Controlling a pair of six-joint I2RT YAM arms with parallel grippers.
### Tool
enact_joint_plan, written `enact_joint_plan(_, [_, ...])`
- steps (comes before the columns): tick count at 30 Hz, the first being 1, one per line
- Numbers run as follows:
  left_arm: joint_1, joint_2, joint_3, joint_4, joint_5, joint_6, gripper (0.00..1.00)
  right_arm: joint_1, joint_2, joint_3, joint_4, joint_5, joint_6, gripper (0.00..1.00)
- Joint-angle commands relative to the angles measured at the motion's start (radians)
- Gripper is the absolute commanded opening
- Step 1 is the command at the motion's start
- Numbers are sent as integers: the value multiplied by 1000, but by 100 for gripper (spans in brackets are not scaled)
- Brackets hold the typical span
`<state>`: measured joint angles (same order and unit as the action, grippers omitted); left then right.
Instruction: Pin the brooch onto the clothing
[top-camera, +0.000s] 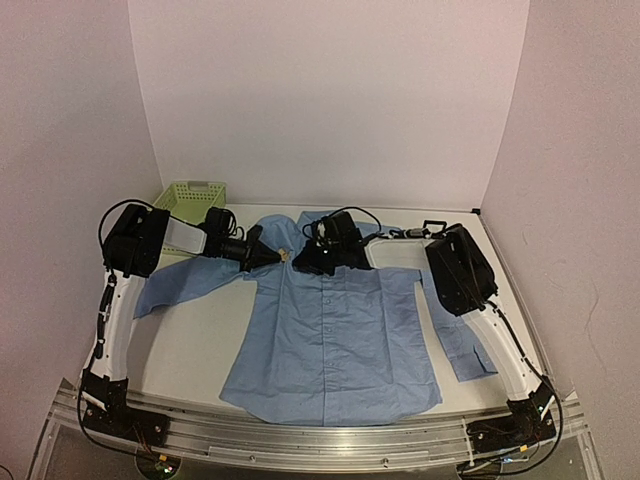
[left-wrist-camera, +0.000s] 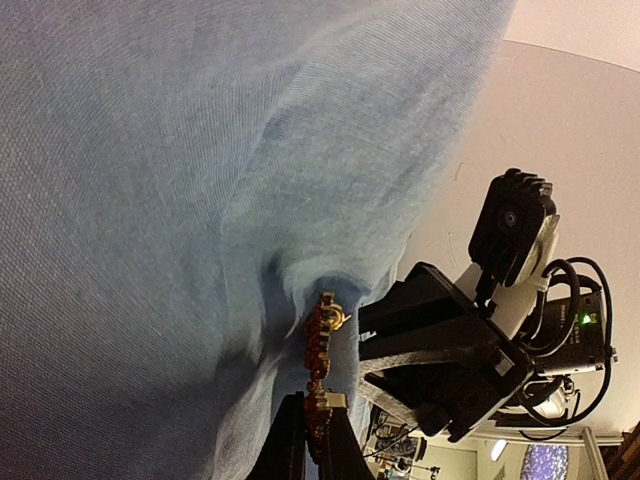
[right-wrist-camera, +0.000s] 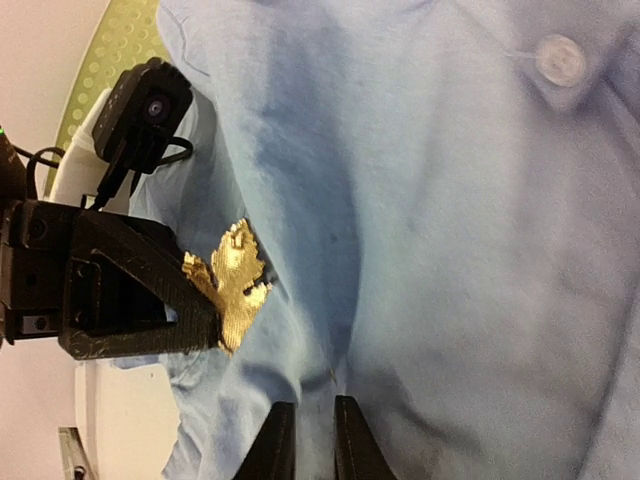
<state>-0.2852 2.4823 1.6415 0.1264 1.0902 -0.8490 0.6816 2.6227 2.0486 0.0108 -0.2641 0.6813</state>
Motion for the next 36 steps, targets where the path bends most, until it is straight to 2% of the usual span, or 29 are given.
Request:
enact_joint_plan(1, [-2,5,-11,-119,-21,51,0,-13,-157,-70,7,13,-24,19])
enact_joint_plan(4, [-2,5,-11,-120,-13,59,0,-22,-194,-101,7,9,-22,28])
enact_joint_plan(8, [-2,2,-7,-151,2,87,0,-41,-205,-90,9,-19,1,45])
enact_joint_plan(11, [0,-11,-22,-155,18,109,0,-65,-194,-69,12,-20,67,50])
enact_joint_plan(20, [8,-14,-13,-156,56,126,0,-78,-45,43,50,-143,349,32])
enact_joint_plan(27, [6,-16,37,-308,25,260,0,-77,0,66,90,-162,332,27])
enact_joint_plan(36, [7,-11,35,-324,14,281,0,-56,113,154,140,-184,334,22])
